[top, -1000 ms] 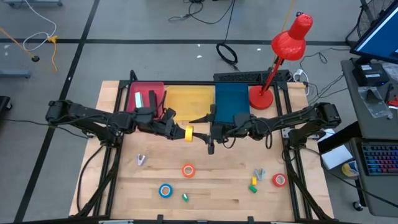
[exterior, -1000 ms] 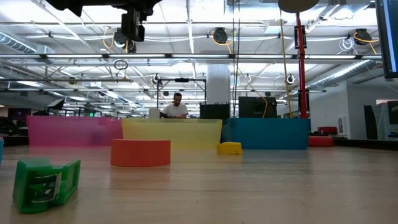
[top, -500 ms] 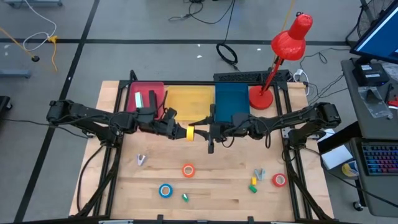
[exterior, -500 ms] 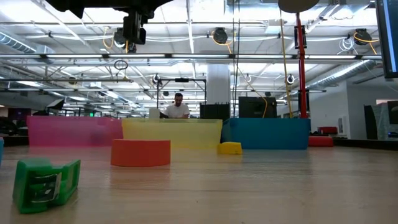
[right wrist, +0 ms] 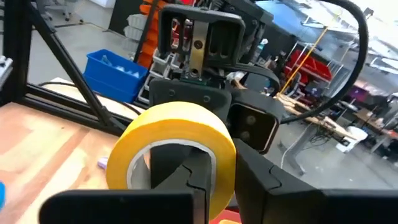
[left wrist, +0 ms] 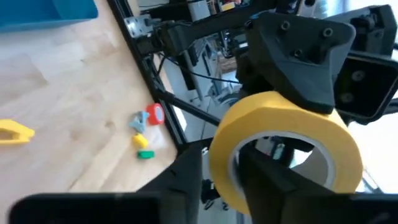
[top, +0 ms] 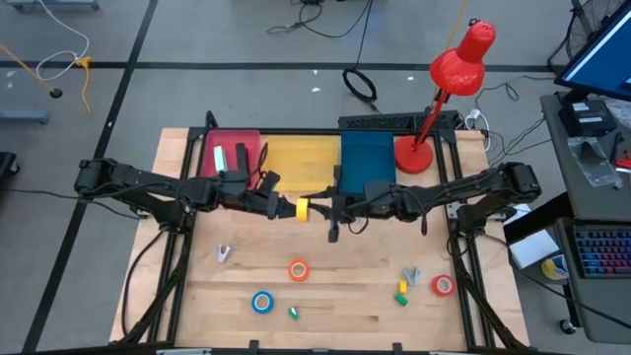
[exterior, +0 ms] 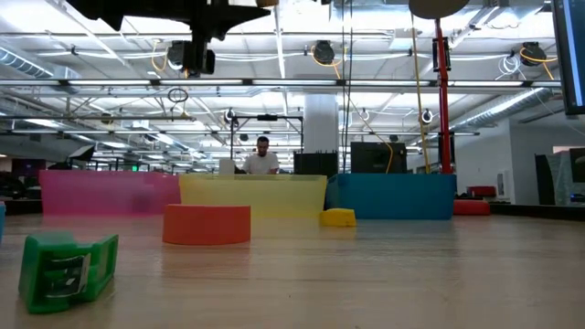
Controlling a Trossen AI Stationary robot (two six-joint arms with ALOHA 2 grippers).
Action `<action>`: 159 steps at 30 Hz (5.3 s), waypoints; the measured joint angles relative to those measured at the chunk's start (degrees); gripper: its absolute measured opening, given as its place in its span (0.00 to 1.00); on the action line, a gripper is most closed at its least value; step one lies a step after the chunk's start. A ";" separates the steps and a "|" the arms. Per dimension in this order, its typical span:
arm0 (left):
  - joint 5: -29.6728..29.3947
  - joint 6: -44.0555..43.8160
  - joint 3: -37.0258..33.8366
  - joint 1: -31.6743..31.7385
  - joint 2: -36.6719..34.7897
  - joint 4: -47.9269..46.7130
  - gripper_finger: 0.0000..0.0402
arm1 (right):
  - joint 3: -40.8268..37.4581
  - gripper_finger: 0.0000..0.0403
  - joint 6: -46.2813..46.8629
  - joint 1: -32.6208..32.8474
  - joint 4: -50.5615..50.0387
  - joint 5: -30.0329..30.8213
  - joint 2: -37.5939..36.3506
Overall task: Pick and place Stapler, Stapler remover, tape
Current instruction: Put the yellow tape into the blue bin, then put the blue tape into the blue bin
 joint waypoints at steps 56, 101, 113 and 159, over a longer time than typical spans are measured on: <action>-10.27 14.17 0.11 8.63 -0.15 -30.35 0.42 | -9.11 0.08 32.40 -32.59 -58.95 1.04 -4.32; -8.14 24.81 0.11 6.48 -2.21 -30.07 0.42 | -19.30 0.43 37.68 -32.60 -47.36 0.91 -11.35; -7.13 18.45 0.15 -14.38 -4.11 -41.89 0.42 | -19.30 0.41 46.04 -29.60 -35.12 -12.56 -29.19; -1.57 -5.79 24.44 -32.60 29.53 -70.48 0.42 | -19.30 0.41 42.72 -21.58 -23.13 -12.48 -33.41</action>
